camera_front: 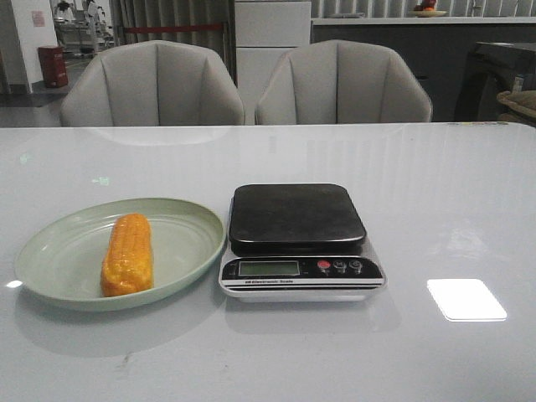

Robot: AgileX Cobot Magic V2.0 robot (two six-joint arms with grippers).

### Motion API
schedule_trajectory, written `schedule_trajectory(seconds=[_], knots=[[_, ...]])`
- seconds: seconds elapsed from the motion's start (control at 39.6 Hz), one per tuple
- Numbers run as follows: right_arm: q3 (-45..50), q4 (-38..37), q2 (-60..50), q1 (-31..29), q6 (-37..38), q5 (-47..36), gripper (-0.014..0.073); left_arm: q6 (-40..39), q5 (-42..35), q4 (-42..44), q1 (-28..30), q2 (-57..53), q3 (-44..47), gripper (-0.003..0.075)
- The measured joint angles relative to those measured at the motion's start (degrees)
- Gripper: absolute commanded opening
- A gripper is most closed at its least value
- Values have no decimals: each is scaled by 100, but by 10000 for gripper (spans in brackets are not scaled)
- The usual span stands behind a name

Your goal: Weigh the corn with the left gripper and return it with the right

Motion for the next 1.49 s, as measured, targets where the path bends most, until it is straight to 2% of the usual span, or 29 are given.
schedule_trajectory(seconds=[0.28,0.58,0.68,1.49], knots=[[0,0,0,0,0,-3,157,0,-1293,-328,1366,0,817,114],[0,0,0,0,0,-3,157,0,-1648,-565,2481,0,1118,114],[0,0,0,0,0,-3,157,0,-1850,-566,2572,0,1118,114],[0,-9,0,0,0,-3,157,0,-1850,-576,2572,0,1118,114]])
